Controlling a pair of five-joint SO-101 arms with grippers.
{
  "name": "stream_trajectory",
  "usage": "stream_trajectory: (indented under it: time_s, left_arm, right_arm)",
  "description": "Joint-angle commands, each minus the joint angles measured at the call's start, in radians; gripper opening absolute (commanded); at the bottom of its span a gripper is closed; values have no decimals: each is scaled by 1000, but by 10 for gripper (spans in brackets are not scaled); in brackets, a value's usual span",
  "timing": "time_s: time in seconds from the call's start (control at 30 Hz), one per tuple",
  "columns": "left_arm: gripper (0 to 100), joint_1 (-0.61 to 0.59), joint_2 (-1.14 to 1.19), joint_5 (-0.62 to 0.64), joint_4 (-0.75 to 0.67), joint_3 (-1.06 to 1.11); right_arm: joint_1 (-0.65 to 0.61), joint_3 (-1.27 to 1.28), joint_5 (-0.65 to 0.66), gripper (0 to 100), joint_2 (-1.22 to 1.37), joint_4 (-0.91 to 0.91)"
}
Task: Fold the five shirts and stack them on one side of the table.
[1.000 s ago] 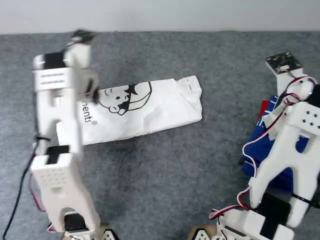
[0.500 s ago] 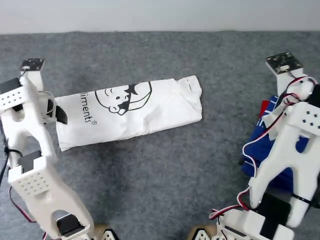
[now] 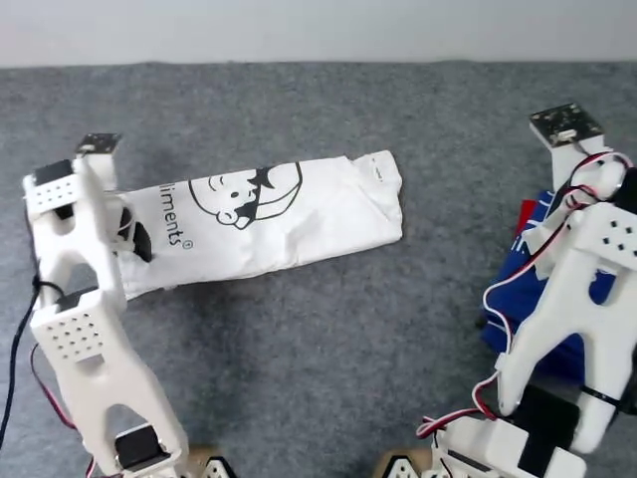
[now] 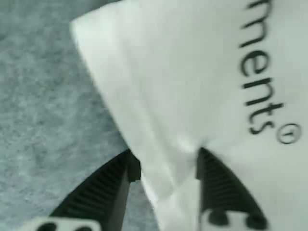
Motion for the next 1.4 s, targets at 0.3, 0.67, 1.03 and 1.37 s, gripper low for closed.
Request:
stream_trajectory:
  time_s: [0.3,0.67,1.03,1.37]
  left_arm:
    - [14,41,8,-3,272,-404]
    - [14,350,-172,51,267,-309]
    - [14,703,-190,120,239,-323]
    - [14,781,-189,175,68,-335]
  right_arm:
    - [-7,-6,-12,12,-42,36]
    - [-10,-6,-12,12,-42,31]
    - [-5,-6,-12,12,-42,31]
    - [-5,-5,-14,12,-41,30]
